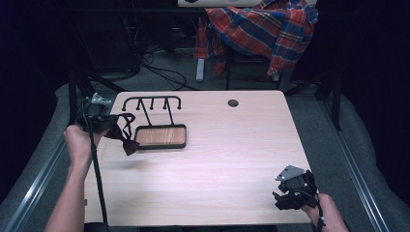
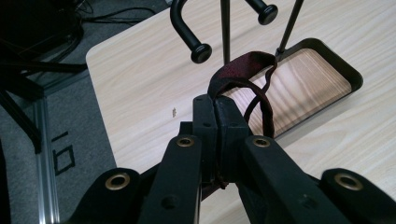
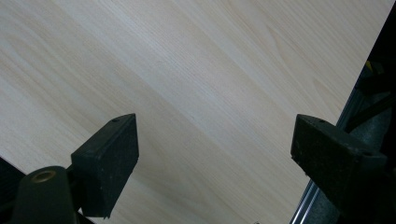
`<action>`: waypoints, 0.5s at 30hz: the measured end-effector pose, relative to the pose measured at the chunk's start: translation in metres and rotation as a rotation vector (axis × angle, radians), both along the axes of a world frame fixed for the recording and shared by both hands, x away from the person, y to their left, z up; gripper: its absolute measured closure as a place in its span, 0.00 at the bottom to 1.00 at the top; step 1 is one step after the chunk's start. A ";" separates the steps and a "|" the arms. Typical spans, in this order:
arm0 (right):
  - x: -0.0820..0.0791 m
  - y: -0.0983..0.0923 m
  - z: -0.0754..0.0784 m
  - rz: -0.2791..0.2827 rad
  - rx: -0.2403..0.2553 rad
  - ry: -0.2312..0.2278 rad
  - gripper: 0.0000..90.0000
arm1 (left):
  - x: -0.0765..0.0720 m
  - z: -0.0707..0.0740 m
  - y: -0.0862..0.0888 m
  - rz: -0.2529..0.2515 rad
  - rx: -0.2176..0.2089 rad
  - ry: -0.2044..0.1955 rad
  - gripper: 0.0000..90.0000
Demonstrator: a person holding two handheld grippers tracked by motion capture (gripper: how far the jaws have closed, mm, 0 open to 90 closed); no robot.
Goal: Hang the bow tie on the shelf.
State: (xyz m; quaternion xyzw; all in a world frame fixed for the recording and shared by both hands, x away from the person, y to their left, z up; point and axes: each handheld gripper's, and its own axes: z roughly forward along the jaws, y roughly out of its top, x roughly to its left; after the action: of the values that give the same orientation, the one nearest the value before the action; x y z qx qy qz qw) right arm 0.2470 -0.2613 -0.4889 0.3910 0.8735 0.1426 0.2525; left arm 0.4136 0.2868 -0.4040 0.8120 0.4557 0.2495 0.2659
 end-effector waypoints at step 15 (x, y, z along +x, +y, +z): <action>0.000 0.000 0.000 0.006 0.000 0.005 0.16 | 0.009 0.015 -0.002 0.006 0.008 -0.017 0.98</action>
State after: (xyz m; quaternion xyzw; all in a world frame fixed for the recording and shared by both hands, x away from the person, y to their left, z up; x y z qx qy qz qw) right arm 0.2472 -0.2615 -0.4887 0.3887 0.8753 0.1423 0.2500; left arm 0.4228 0.2847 -0.3892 0.8096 0.4546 0.2593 0.2657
